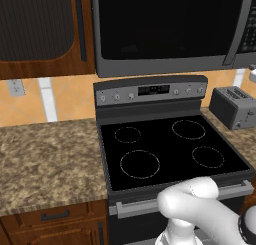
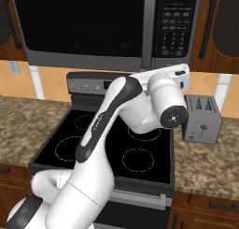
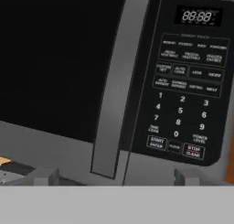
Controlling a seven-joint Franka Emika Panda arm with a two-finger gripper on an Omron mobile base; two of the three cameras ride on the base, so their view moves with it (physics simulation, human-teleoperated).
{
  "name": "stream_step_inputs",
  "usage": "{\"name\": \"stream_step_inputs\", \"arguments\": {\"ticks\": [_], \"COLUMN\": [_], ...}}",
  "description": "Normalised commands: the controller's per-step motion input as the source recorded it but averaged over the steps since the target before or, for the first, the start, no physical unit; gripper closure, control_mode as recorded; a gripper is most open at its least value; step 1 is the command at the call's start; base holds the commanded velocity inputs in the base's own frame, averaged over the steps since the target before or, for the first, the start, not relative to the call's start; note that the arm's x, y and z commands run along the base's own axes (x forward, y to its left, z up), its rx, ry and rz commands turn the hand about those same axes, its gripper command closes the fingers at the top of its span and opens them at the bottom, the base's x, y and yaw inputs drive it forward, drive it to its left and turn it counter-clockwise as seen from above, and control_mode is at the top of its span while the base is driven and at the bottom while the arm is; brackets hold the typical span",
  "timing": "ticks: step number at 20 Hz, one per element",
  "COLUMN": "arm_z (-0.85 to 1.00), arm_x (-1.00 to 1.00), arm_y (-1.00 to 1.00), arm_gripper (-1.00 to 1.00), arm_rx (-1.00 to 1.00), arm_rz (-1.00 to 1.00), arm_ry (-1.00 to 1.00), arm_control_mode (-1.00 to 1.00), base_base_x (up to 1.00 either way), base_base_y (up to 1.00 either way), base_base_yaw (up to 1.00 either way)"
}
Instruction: Pick the bell pepper from the sink and place it in the bowl. Then pick the bowl and place it in the microwave. Then close the microwave door and press the start button.
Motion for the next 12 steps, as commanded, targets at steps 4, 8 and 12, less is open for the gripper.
{"name": "stream_step_inputs", "arguments": {"ticks": [4, 8, 12], "arm_z": [0.18, -0.03, 0.00], "arm_x": [0.24, 0.05, 0.33], "arm_y": [0.28, 0.12, 0.24], "arm_gripper": [-1.00, -1.00, -1.00], "arm_rx": [0.00, 0.00, 0.00], "arm_rz": [0.00, 0.00, 0.05], "arm_ry": [0.00, 0.00, 0.01], "arm_control_mode": [-1.00, -1.00, -1.00], "base_base_x": [0.00, 0.00, 0.00], "base_base_y": [0.00, 0.00, 0.00], "base_base_yaw": [0.00, 0.00, 0.00]}}
